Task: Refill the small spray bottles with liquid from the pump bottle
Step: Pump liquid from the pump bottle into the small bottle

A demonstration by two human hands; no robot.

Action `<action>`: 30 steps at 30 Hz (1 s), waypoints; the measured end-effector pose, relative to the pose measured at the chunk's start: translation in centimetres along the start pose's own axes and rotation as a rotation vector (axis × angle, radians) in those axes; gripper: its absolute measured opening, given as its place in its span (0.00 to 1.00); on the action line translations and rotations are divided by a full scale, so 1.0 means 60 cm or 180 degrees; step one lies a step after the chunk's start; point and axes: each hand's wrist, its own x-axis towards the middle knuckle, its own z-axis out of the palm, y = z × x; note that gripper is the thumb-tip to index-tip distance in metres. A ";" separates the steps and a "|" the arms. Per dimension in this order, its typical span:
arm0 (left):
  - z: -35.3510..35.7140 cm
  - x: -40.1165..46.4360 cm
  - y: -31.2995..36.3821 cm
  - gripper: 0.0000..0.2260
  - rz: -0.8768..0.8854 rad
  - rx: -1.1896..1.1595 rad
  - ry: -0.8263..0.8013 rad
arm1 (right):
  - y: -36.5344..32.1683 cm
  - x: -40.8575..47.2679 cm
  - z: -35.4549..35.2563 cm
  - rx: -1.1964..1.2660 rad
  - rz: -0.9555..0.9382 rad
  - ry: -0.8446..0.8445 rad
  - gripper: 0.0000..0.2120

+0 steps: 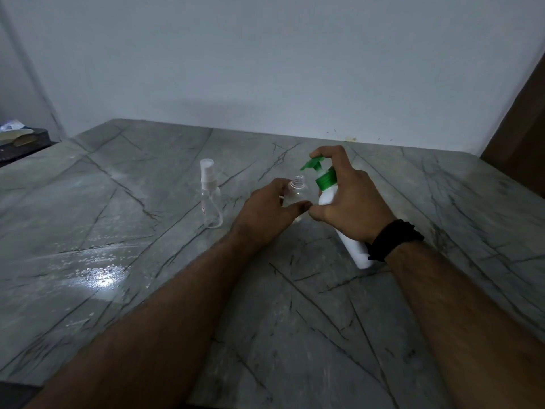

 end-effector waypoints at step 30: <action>0.002 0.003 -0.004 0.26 0.0015 -0.0038 -0.0015 | 0.000 0.006 0.000 0.0055 0.0074 -0.0087 0.35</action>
